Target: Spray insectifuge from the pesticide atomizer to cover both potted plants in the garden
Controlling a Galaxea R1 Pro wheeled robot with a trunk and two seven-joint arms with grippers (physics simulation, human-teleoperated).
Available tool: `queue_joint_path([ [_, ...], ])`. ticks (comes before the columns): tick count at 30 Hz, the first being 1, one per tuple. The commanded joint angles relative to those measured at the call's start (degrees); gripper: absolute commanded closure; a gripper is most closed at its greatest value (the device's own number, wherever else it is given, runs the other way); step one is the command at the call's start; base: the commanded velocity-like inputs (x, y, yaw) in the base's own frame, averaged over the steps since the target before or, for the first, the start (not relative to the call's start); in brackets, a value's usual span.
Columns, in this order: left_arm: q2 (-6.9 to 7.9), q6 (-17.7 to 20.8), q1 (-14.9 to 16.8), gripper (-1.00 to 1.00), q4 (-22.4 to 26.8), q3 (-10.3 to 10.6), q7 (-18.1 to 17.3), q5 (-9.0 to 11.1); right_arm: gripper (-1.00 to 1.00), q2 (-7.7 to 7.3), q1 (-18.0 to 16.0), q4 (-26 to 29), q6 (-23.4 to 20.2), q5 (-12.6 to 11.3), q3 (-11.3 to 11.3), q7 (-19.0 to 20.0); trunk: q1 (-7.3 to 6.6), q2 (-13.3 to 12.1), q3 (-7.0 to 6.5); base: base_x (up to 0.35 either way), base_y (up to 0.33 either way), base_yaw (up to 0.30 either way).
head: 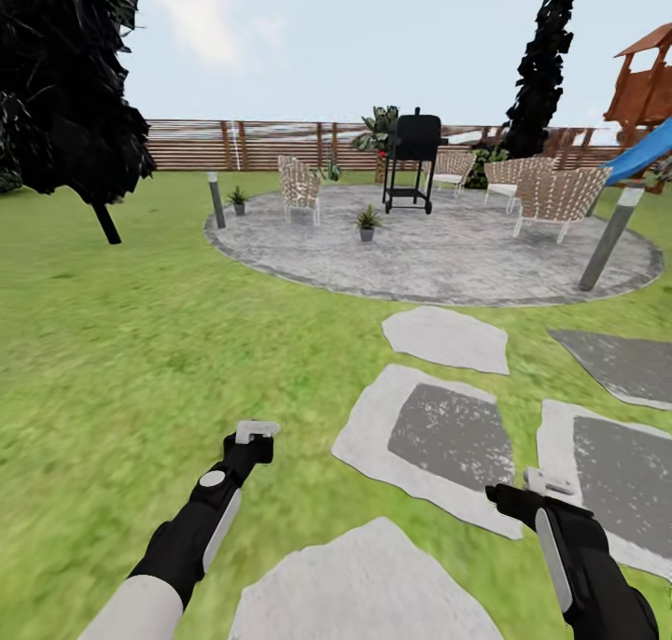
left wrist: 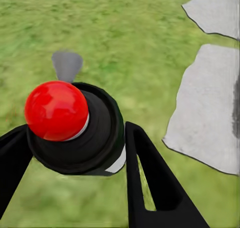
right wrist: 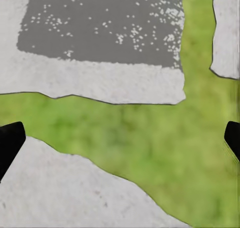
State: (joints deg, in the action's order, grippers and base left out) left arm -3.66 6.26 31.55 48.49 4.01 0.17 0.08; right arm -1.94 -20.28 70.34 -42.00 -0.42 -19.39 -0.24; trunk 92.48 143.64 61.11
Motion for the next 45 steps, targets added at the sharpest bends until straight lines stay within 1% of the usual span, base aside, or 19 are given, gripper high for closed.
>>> queue_joint_path([
  [1,0.01,0.33,0.01,1.0,0.12,0.04,0.02,0.01,-1.0,0.0,-0.03,0.06,-0.28,-0.02,0.01,-0.03,0.02,0.02,0.03,0.338,0.0,-0.244],
  [9,0.0,0.32,0.01,1.0,0.12,0.04,0.02,0.01,-1.0,0.01,-0.02,0.06,-0.28,-0.02,0.05,-0.03,0.02,0.02,-0.01,0.338,0.0,-0.113],
  [27,0.06,0.32,0.01,1.0,0.12,-0.1,0.08,0.01,-1.0,-0.02,-0.02,0.06,-0.24,0.03,0.12,-0.07,0.02,0.02,-0.02,0.338,0.0,-0.002],
  [38,0.45,0.33,0.01,1.0,0.12,-0.48,0.03,0.09,-1.0,-0.08,-0.02,-0.32,-0.19,0.07,0.14,-0.04,0.02,0.02,-0.02,0.339,0.0,0.0],
  [45,0.44,0.33,0.01,1.0,0.11,-0.41,0.02,0.1,-1.0,-0.08,-0.02,-0.31,-0.19,0.07,0.14,-0.03,0.02,0.02,-0.02,0.339,0.0,0.0],
])
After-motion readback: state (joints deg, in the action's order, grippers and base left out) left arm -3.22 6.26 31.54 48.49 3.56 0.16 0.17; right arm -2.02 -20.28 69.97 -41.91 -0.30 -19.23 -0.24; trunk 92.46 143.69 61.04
